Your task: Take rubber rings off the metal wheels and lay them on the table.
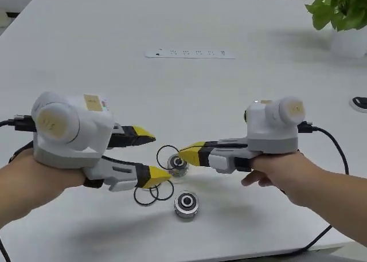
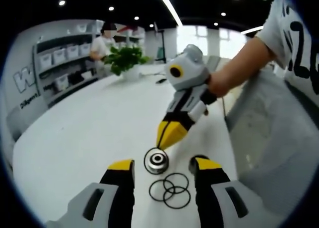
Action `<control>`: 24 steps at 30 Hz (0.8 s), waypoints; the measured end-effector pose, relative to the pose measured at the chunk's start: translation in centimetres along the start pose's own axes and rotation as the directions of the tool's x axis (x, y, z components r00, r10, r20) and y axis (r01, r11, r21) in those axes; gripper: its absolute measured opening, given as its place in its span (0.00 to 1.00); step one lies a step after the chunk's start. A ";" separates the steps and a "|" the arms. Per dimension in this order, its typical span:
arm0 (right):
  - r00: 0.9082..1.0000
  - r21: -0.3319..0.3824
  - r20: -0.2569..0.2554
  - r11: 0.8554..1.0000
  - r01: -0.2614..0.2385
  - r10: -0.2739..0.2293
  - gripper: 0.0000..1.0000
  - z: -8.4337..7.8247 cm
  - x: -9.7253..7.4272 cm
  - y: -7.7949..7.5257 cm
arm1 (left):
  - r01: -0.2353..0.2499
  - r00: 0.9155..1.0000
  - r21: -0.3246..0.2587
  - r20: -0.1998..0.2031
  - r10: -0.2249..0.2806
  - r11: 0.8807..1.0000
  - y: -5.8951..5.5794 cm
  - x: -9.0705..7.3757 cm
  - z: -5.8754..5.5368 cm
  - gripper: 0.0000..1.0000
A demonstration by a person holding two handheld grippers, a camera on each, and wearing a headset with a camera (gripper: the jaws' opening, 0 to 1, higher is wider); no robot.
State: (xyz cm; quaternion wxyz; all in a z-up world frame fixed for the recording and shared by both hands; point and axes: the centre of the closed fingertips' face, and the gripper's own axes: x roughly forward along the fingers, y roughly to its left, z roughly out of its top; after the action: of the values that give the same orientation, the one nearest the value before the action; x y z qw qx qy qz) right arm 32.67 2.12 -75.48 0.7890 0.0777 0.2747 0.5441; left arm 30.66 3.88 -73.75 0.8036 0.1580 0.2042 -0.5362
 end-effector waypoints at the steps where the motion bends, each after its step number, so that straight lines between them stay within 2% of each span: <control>1: 1.000 0.001 -0.002 1.000 -0.005 0.005 0.00 0.0 0.1 0.2 | 0.000 1.000 -0.002 0.000 0.000 1.000 0.0 -0.3 -0.1 0.50; 13: 0.998 0.008 -0.035 0.998 -0.055 0.056 0.00 -0.7 0.7 1.1 | -0.014 1.000 -0.009 -0.009 0.014 1.000 -0.5 -2.6 -1.5 0.58; 24: 0.987 0.022 -0.106 0.993 -0.118 0.120 0.00 -2.6 1.3 2.6 | -0.025 1.000 -0.027 -0.020 0.024 0.999 -1.1 -3.5 -2.7 0.61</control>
State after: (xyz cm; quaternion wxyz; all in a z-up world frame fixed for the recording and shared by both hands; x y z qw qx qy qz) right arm 29.51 3.86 -76.99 0.7387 0.0711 0.3157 0.5912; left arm 28.02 7.59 -74.39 0.8102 0.1549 0.2171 -0.5219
